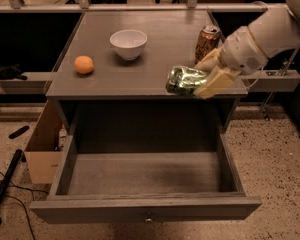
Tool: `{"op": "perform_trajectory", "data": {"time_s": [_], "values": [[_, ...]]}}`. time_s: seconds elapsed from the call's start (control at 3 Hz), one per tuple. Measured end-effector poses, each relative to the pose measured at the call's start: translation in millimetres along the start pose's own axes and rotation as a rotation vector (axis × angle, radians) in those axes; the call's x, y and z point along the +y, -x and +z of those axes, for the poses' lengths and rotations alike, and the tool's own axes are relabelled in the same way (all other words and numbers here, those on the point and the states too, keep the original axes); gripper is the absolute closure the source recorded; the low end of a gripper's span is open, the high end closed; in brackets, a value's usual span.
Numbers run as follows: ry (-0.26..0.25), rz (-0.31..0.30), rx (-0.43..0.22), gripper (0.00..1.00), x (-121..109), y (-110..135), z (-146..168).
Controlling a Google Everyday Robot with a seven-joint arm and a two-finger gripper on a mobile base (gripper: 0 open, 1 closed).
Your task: Place green can into top drawer
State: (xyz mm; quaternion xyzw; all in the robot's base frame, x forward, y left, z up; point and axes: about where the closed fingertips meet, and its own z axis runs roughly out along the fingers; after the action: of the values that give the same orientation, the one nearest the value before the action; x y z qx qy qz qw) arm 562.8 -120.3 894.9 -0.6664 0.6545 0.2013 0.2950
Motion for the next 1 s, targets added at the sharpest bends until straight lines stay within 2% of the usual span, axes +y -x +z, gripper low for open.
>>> {"op": "perform_trajectory", "data": {"time_s": [0.33,0.67,1.0], "values": [[0.014,0.06,0.002,1.0,71.4,-27.8,-4.1],[0.015,0.061,0.0,1.0,71.2,-27.5,-1.3],[0.062,0.096,-0.007,1.0,86.1,-38.3,40.9]]}}
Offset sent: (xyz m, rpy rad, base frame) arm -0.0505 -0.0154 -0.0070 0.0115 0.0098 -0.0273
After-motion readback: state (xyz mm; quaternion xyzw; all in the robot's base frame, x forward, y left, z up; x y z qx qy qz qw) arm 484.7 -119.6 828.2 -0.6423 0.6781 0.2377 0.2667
